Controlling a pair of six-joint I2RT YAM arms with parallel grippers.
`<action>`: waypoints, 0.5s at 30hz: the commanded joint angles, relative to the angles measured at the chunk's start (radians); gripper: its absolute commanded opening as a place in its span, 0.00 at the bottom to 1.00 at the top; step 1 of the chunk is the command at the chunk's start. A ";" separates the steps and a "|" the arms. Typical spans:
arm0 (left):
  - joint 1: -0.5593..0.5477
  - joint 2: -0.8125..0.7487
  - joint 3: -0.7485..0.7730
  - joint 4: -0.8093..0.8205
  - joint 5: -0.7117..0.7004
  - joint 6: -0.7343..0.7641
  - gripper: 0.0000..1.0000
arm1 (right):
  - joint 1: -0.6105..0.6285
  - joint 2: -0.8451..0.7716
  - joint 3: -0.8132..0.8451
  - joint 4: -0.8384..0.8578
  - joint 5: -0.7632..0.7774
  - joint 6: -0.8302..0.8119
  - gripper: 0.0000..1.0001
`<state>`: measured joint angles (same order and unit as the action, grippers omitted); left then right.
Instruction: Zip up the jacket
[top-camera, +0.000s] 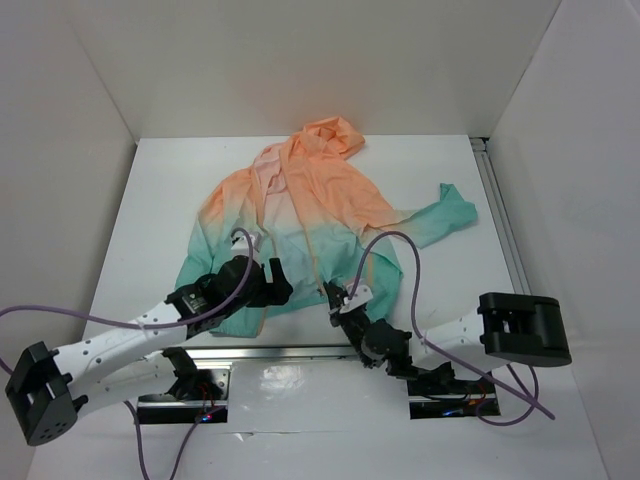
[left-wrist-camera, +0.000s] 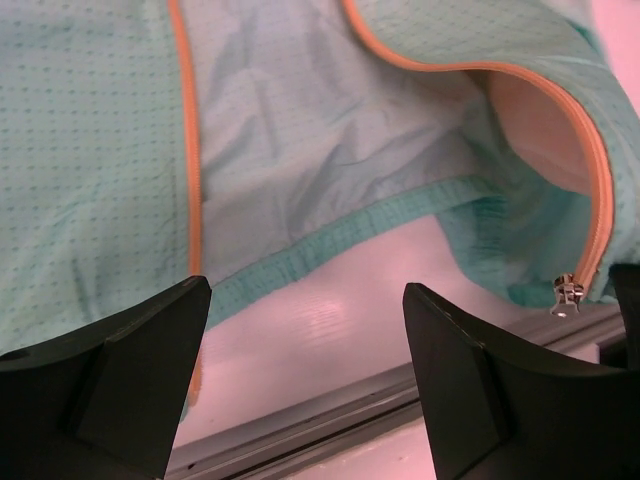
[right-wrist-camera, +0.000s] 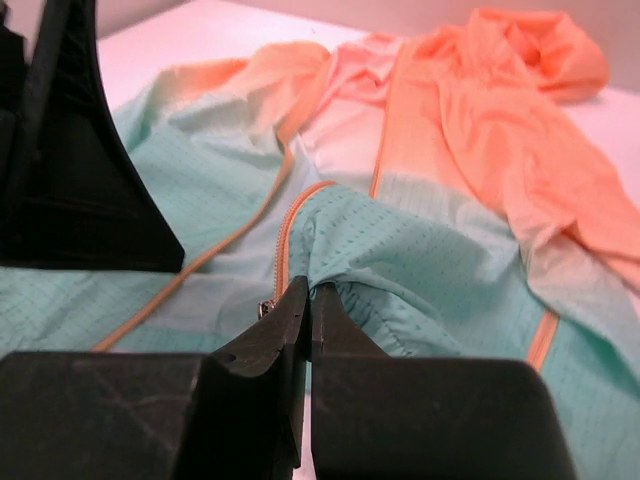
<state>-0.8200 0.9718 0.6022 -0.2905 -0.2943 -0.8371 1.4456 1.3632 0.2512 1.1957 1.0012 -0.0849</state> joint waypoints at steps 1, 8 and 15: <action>-0.007 -0.076 -0.045 0.146 0.056 0.029 0.91 | -0.002 -0.058 0.063 0.326 -0.065 -0.182 0.00; -0.007 -0.128 -0.119 0.234 0.098 0.039 0.91 | -0.011 -0.265 0.083 0.188 -0.241 -0.230 0.00; -0.027 -0.019 -0.101 0.234 0.046 0.059 0.88 | -0.011 -0.502 0.062 0.041 -0.349 -0.208 0.00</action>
<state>-0.8314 0.9222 0.4839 -0.1036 -0.2249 -0.8093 1.4372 0.9192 0.2947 1.2404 0.7315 -0.2714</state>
